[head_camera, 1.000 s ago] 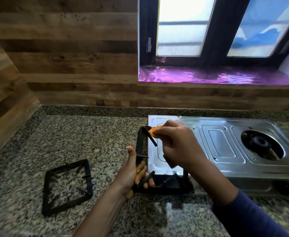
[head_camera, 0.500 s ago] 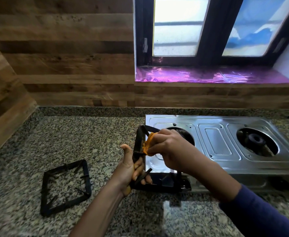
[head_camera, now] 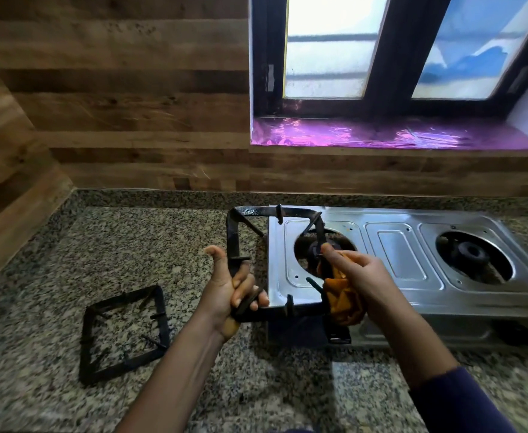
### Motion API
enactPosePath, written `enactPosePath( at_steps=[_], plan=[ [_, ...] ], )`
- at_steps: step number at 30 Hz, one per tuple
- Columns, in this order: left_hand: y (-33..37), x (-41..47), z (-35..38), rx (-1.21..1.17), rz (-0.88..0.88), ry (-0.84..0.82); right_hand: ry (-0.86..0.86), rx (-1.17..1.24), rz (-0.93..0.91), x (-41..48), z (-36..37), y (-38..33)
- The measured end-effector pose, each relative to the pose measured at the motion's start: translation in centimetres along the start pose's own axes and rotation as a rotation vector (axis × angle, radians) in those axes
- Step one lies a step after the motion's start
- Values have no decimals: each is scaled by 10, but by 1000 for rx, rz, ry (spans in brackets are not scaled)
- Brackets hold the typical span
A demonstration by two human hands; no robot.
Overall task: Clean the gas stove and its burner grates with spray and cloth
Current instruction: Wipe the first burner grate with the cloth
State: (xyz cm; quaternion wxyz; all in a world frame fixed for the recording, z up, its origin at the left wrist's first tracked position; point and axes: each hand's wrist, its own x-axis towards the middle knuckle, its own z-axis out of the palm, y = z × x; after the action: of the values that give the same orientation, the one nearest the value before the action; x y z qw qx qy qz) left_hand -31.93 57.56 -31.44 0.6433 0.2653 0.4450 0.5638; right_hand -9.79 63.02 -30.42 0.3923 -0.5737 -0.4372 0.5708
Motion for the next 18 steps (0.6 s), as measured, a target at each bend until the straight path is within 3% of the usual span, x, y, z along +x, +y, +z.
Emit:
enactPosePath(
  at_steps=[4,10,13,18],
  plan=[
    [-2,0,0,36,-8,17,-104,-134,-85,5,3,-9],
    [-4,-3,5,86,56,111,68,-484,-293,19,8,-20],
    [1,-5,3,-86,20,26,69,-623,-342,24,9,-34],
    [33,0,-16,-309,-162,-263,-53,-653,-412,39,10,-57]
  ],
)
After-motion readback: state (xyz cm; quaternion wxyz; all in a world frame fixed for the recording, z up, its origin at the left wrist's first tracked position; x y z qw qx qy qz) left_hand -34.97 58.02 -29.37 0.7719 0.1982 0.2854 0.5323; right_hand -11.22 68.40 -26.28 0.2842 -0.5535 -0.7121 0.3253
